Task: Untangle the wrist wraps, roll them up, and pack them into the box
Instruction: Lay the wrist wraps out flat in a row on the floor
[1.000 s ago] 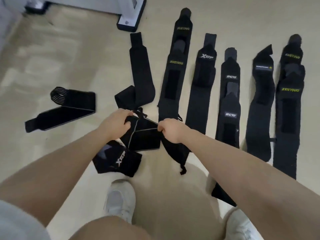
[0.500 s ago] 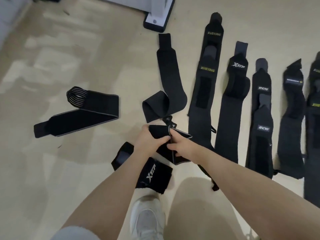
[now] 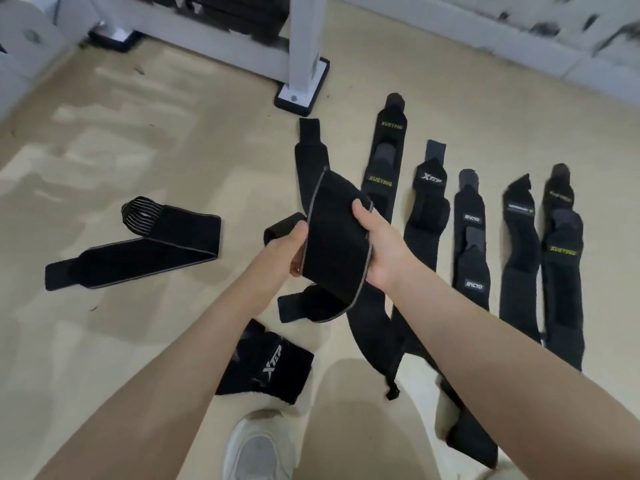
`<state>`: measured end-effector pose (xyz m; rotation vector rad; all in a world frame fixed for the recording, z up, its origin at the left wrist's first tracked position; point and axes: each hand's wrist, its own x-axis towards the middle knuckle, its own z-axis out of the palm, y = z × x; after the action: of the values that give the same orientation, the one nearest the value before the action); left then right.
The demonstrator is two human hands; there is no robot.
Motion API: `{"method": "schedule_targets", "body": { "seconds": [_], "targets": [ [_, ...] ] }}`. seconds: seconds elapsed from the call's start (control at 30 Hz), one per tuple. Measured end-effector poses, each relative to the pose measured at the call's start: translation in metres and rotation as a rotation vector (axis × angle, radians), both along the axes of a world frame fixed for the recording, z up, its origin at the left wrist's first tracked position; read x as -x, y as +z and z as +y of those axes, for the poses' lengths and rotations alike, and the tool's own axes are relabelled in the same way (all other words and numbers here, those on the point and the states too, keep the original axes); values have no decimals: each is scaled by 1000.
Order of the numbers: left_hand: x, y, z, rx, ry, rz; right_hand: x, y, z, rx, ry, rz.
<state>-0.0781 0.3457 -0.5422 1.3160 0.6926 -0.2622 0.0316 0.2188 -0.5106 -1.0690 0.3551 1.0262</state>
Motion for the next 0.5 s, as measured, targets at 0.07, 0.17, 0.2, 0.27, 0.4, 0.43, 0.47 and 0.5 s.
{"method": "schedule_targets", "body": {
  "seconds": [0.07,0.17,0.2,0.27,0.4,0.43,0.47,0.5],
  "targets": [
    [2,9,-8,-41,-163,35,-14,10,-7,7,-79,4],
    [6,19,-26,-46,-356,-7,-32,14,-18,24,-202,39],
    [5,19,-31,-35,-381,-20,-36,14,-22,1,-245,59],
    [5,22,-42,47,-280,-20,-40,10,-30,-99,-302,113],
    [-6,26,-56,360,134,-110,-27,-1,-54,-65,46,85],
    [-11,28,-57,388,206,-127,-21,-4,-62,0,206,64],
    [-16,29,-57,399,267,-129,-15,-8,-68,40,342,56],
    [-20,29,-57,393,317,-125,-9,-8,-73,52,439,56]
  ]
}}
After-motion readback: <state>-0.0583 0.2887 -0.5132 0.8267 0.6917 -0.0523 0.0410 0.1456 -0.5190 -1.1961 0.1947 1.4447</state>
